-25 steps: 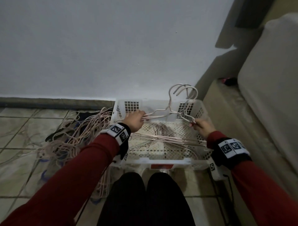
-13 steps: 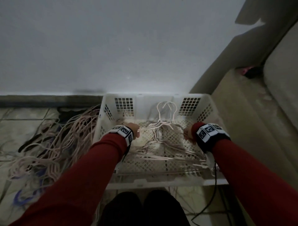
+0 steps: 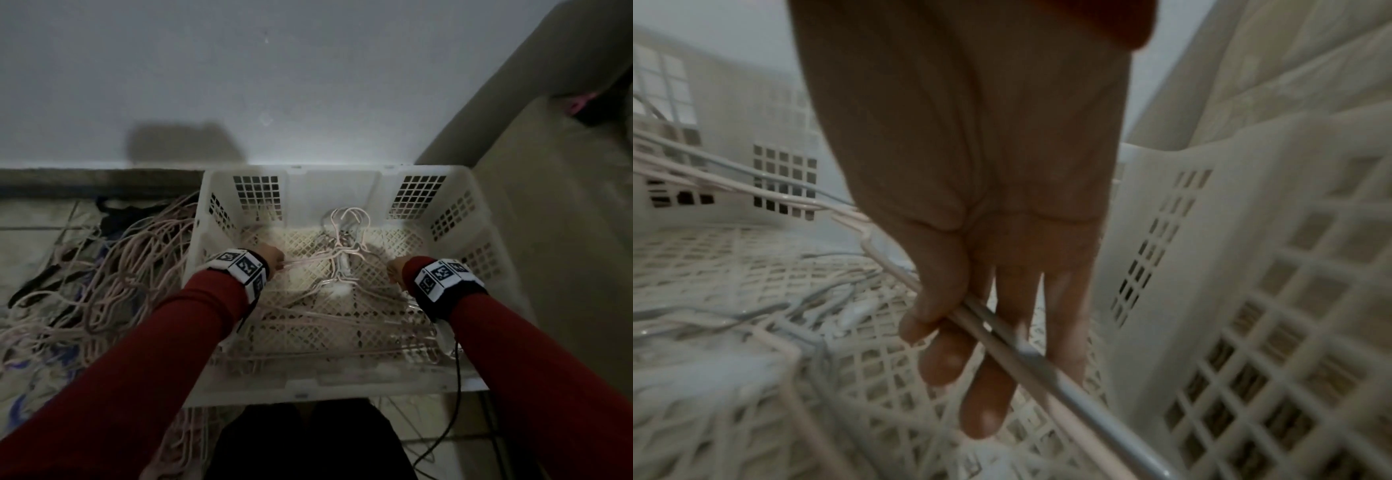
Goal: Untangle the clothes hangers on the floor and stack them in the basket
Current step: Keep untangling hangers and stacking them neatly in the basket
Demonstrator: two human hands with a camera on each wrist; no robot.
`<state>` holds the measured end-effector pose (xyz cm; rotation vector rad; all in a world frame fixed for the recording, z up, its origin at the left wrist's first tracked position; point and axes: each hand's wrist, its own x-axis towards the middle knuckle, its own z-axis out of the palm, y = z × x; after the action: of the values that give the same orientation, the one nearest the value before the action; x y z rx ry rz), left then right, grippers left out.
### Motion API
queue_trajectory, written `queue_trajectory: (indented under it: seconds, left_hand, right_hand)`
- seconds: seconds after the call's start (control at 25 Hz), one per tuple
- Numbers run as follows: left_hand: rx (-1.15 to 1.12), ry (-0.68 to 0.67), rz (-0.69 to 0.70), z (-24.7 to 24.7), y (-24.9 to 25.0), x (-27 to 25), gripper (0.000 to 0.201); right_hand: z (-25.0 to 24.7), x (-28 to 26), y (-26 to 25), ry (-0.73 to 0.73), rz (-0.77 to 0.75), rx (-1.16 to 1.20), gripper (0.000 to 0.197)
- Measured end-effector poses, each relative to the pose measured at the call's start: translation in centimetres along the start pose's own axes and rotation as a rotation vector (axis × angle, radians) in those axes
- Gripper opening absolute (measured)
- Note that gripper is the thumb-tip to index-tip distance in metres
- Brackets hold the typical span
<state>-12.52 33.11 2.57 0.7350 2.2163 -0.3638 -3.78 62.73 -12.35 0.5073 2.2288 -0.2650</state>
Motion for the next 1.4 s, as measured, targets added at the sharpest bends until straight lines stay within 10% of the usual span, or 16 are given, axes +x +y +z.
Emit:
queue_trajectory:
  seconds: [0.28,0.76,1.12,1.4]
  left_hand:
    - [-0.401,0.12,0.092,0.1,-2.4,-3.6,0.022]
    - [-0.674,0.292,0.276,2.6,-1.8,-7.8,0.035]
    - [-0.578,0.263,0.185,3.3,-0.8,-5.0,0.038]
    - [-0.173,-0.036,0.108,3.7,0.6,0.4,0.035]
  right_hand:
    - [-5.7,-16.1,-5.4,0.156,-0.116,0.178,0.026]
    - [-8.1,-23.8,-3.8,0.644,-0.268,0.413,0.023]
    - [-5.1,-17.2,-7.0,0.182,-0.185,0.425,0.037]
    - [-3.9,-12.4,-6.4,-0.067,-0.098,0.127,0.02]
